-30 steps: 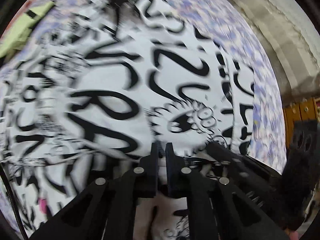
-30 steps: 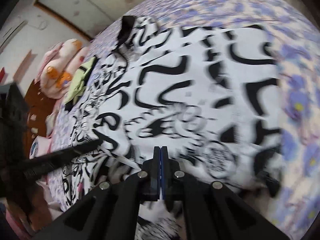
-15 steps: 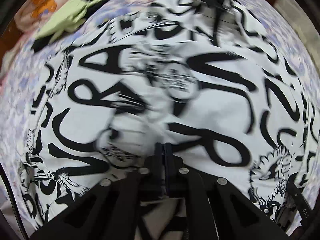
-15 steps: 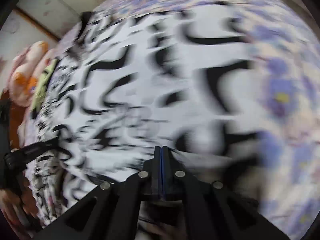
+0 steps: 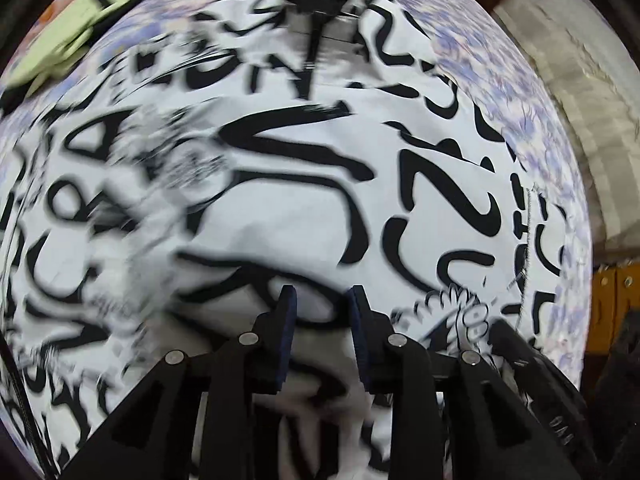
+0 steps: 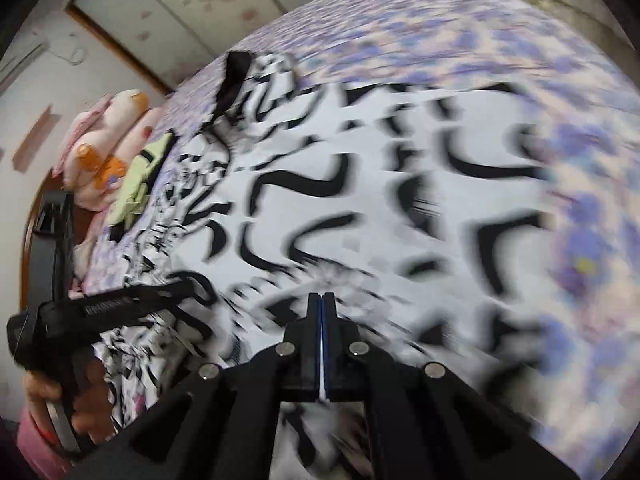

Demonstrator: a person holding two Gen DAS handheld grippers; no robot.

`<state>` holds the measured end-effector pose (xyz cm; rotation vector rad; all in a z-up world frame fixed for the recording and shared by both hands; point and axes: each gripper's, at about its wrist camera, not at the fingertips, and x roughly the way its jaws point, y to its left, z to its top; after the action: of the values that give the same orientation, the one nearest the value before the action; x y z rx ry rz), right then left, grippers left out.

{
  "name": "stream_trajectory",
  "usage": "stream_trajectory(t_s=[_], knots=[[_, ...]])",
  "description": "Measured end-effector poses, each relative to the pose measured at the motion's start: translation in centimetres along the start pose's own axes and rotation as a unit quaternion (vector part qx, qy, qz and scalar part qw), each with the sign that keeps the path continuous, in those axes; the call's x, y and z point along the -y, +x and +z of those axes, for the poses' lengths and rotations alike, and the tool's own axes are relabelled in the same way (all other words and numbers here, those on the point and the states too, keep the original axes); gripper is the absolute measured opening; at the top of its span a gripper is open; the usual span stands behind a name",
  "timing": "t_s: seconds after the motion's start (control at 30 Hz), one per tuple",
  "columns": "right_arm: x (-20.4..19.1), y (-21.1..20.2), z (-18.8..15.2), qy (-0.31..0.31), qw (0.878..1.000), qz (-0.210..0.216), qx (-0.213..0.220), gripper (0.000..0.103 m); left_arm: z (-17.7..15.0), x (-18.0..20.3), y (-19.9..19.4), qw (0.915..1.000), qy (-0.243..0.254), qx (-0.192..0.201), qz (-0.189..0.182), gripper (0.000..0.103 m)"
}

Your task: Fold large clothes

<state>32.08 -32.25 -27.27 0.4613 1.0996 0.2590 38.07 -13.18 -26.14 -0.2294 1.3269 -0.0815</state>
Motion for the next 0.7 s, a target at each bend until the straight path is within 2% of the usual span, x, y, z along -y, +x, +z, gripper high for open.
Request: stream_trajectory(t_s=[0.07,0.13,0.27,0.4,0.5,0.57,0.63,0.7], knots=[[-0.7,3.3,1.1,0.007,1.0,0.011,-0.012,0.0,1.1,1.0,0.8,0.9999,0.01,0.008,0.005,0.025],[-1.6,5.9,2.2,-0.003,1.0,0.002,-0.024,0.0,2.6,1.0,1.9,0.9997,0.014,0.02,0.011,0.025],[-1.2,8.8,5.3,-0.002,1.0,-0.01,-0.006,0.0,4.9,0.0,3.5,0.9992,0.001,0.033,0.023,0.025],[0.0,8.9,8.2,-0.02,0.998,-0.049,0.022,0.0,7.4,-0.7,5.2,0.9982,-0.007,0.057,0.016,0.023],[1.7,8.6,9.8,-0.014,0.998,-0.053,0.03,0.0,8.5,-1.6,5.0,0.9957,0.002,0.083,0.042,0.021],[2.7,7.8,10.4,-0.018,0.996,-0.074,0.039,0.0,9.2,-2.7,5.0,0.995,-0.004,0.088,0.048,0.021],[3.9,6.4,10.4,-0.017,0.993,-0.102,0.052,0.0,9.5,-4.1,4.5,0.995,-0.019,0.091,0.038,0.021],[5.8,4.8,10.2,0.004,0.992,-0.102,0.068,0.0,9.5,-5.3,3.9,0.9943,-0.029,0.096,0.036,0.021]])
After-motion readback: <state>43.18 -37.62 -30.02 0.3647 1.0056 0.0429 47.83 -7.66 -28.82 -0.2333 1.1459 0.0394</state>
